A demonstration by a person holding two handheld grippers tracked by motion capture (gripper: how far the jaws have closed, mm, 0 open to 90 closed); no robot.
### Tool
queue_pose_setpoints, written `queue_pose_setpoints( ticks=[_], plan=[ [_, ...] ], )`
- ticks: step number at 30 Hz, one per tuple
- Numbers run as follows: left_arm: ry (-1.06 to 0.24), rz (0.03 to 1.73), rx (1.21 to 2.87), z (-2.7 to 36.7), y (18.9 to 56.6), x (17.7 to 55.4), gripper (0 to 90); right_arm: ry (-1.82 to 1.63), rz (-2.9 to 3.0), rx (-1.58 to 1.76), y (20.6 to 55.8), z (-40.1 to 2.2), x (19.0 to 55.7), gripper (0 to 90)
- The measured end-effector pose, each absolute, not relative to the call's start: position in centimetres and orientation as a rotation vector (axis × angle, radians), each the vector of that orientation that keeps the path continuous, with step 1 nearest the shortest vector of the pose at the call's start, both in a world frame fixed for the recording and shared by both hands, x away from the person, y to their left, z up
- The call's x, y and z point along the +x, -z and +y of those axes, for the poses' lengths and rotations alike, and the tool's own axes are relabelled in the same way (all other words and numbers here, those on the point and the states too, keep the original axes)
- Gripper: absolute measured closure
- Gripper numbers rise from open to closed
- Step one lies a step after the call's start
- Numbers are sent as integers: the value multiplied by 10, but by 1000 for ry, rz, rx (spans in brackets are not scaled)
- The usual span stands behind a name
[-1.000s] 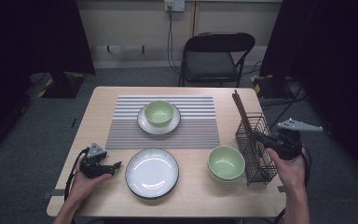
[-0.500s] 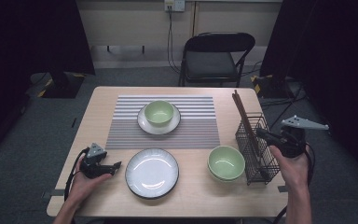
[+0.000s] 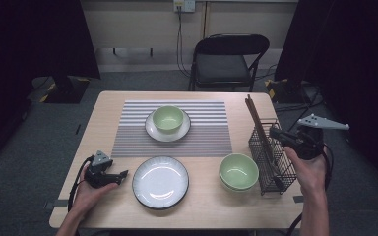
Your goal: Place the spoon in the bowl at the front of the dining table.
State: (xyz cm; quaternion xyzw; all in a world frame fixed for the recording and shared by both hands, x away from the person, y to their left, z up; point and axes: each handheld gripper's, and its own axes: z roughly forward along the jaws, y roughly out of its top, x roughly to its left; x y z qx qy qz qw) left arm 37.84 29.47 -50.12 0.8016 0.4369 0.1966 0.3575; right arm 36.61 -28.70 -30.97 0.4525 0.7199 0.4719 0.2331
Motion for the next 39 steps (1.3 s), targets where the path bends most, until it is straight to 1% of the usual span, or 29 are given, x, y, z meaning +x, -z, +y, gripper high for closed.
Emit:
queue_pose_setpoints(
  ticks=[23,39],
  plan=[
    [-507,1127,2069,295,501,378,217,-1353,1943,1165,281,-274,370,900],
    [-508,1126,2073,295,501,378,217,-1380,1947,1121,265,-255,375,900]
  ],
)
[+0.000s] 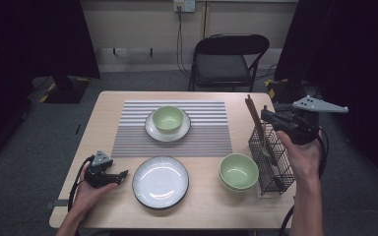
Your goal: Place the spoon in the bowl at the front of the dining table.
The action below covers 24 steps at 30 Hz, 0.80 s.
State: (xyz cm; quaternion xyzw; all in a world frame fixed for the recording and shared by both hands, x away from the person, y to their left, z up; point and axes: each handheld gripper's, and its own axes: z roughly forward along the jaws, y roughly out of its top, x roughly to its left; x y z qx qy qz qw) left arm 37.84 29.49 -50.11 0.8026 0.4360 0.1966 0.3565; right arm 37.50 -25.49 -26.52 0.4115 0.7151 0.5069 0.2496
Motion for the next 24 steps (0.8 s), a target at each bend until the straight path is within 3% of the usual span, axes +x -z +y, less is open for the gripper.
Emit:
queue_pose_setpoints(
  ticks=[24],
  plan=[
    [-507,1122,2080,295,501,379,217,-1462,2037,1070,282,-206,398,900]
  ],
)
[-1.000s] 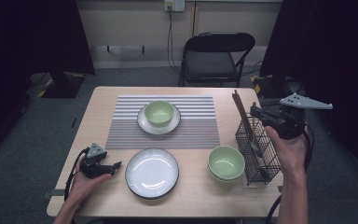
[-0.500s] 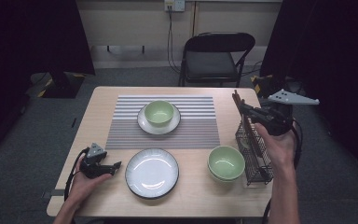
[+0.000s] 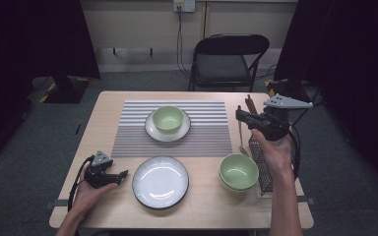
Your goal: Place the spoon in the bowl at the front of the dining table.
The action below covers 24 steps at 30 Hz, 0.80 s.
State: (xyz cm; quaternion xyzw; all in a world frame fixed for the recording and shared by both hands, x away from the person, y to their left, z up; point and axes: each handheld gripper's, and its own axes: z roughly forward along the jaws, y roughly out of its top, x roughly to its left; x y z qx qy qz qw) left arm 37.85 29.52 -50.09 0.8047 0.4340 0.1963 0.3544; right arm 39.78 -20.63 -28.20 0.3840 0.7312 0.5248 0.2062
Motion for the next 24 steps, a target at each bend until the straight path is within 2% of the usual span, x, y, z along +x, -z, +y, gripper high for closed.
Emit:
queue_pose_setpoints(
  ticks=[24],
  plan=[
    [-507,1121,2080,295,501,379,217,-1533,2145,999,304,-152,418,900]
  ],
)
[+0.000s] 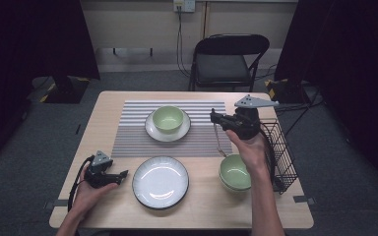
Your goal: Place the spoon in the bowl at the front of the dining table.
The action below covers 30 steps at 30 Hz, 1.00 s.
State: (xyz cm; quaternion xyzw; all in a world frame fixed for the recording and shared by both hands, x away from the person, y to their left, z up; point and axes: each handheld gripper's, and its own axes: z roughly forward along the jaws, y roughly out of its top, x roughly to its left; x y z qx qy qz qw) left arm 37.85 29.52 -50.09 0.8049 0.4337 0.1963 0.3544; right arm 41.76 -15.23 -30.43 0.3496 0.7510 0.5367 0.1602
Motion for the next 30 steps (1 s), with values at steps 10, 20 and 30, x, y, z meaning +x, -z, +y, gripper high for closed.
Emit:
queue_pose_setpoints(
  ticks=[10,20,30],
  plan=[
    [-507,1121,2080,295,501,379,217,-1562,2175,961,303,-132,428,900],
    [-507,1121,2080,295,501,379,217,-1591,2201,950,308,-111,445,900],
    [-507,1121,2080,295,501,379,217,-1598,2209,949,308,-95,464,900]
  ],
)
